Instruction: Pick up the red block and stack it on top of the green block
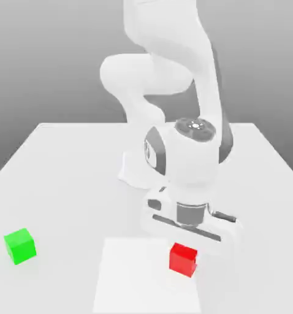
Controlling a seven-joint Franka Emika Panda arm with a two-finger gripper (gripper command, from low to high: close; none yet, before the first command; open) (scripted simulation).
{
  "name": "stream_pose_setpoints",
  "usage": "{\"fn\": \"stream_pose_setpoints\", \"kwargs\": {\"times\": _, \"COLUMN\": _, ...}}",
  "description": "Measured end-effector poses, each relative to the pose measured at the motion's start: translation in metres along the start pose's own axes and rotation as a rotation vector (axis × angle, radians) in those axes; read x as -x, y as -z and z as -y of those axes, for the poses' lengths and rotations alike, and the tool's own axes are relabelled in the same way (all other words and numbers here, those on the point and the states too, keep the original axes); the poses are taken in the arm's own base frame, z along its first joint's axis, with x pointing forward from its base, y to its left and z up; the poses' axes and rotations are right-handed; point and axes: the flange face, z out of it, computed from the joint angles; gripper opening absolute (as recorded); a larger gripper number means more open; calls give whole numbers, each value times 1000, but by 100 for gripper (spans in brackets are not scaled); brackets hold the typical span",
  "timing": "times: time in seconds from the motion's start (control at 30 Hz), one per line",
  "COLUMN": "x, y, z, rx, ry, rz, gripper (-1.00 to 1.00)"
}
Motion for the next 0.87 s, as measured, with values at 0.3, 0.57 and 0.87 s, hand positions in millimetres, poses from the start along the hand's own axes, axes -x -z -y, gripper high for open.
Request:
{"fn": "stream_pose_setpoints", "kwargs": {"times": 0.3, "x": -146, "y": 44, "z": -25, "rx": 6, "ry": -447, "rz": -6, "gripper": -100}}
{"fn": "stream_pose_setpoints", "kwargs": {"times": 0.57, "x": -328, "y": 67, "z": -145, "rx": 3, "ry": -1100, "rz": -6, "gripper": -100}}
{"fn": "stream_pose_setpoints", "kwargs": {"times": 0.87, "x": -342, "y": 13, "z": -157, "rx": 2, "ry": -1162, "rz": -6, "gripper": 100}}
